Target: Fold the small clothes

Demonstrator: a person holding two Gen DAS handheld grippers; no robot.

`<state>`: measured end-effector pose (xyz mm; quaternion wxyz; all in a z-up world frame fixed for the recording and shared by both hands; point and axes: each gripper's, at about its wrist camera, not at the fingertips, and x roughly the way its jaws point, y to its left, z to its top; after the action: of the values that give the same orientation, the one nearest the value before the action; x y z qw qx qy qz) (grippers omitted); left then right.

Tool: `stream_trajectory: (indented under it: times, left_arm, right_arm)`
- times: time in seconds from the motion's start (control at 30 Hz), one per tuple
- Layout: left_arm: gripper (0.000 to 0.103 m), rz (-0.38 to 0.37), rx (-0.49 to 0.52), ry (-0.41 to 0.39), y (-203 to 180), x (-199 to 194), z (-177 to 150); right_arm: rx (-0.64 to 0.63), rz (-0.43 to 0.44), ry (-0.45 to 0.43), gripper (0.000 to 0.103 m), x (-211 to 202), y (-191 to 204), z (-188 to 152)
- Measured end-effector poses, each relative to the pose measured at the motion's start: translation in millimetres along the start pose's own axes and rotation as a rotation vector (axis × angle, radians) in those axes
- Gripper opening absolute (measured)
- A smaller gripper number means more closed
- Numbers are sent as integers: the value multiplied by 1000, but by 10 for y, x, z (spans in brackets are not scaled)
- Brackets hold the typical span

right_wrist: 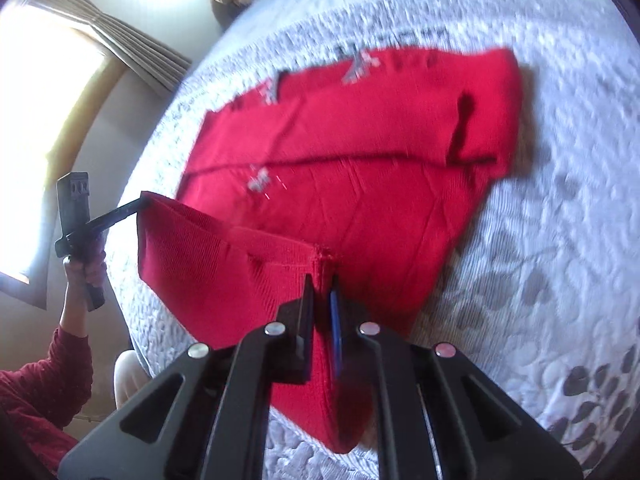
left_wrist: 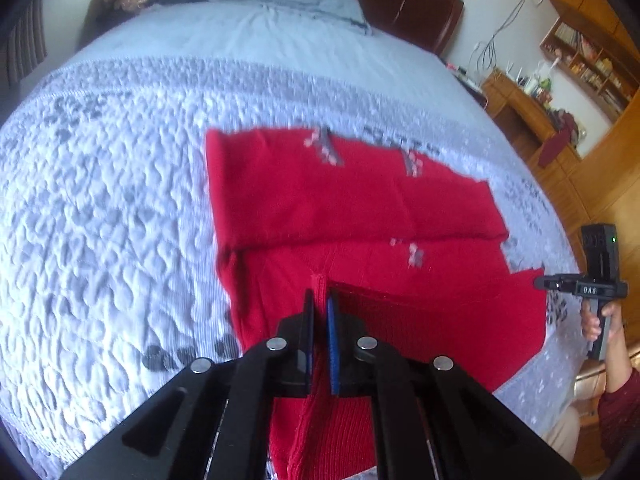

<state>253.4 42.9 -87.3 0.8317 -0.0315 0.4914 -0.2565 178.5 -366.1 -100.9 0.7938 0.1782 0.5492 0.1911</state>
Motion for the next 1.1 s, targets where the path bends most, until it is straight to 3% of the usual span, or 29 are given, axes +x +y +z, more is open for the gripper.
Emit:
stream_trajectory:
  times: [0.1, 0.3, 0.43, 0.63, 0.77, 0.93, 1.03, 1.1]
  left_arm:
    - [6, 5, 8, -68, -55, -115, 227]
    - [6, 46, -14, -116, 20, 55, 891]
    - [6, 95, -21, -120, 102, 423, 1397]
    - [6, 166, -44, -54, 287, 1128, 1867]
    - [6, 226, -42, -4, 385, 1528, 1889]
    - [7, 276, -30, 73, 528, 1882, 1749]
    - [14, 293, -17, 80, 560, 1942, 1681]
    - [22, 298, -10, 82, 545, 1919, 1662]
  right_arm:
    - [-8, -19, -43, 6, -163, 7, 171]
    - [27, -75, -81, 6, -299, -155, 738]
    - [71, -120, -94, 6, -182, -391, 1310]
    - [141, -184, -67, 5, 233, -804, 1954]
    - [142, -256, -19, 5, 659, -969, 2180]
    - [142, -325, 54, 6, 1039, -1127, 2152]
    - [156, -327, 48, 8, 1130, -1202, 2101]
    - [165, -329, 38, 26, 1095, -1205, 2064]
